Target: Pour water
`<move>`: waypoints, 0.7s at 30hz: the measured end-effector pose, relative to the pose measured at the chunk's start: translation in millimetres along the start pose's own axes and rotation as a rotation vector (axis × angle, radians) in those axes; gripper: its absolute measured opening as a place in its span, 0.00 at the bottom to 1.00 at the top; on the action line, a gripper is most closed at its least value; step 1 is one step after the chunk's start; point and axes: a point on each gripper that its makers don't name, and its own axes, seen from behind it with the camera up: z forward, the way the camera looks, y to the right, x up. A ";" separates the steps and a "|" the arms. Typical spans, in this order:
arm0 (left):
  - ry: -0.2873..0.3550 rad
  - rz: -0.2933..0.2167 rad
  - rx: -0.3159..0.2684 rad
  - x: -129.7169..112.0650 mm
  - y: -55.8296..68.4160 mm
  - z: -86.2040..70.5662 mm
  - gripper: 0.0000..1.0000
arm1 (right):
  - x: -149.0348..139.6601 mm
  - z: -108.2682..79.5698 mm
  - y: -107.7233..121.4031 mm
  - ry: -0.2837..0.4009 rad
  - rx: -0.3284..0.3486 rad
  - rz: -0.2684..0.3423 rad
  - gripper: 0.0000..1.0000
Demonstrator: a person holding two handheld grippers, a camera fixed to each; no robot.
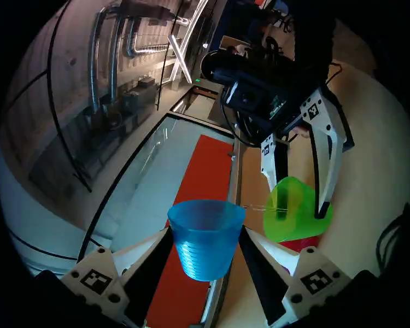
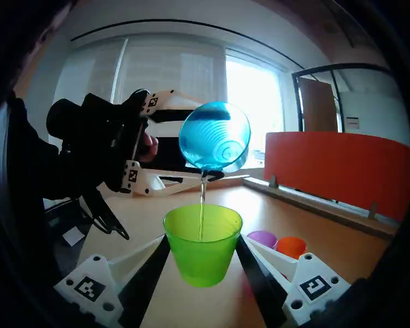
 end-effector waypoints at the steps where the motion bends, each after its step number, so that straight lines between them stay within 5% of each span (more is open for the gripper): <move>1: 0.000 0.003 -0.001 0.1 0.6 0.1 0.83 | -0.1 0.0 -0.1 0.000 0.000 0.001 0.86; 21: -0.003 0.059 -0.001 2.9 -0.5 -0.8 0.83 | -2.3 0.6 -1.2 -0.004 0.001 -0.001 0.86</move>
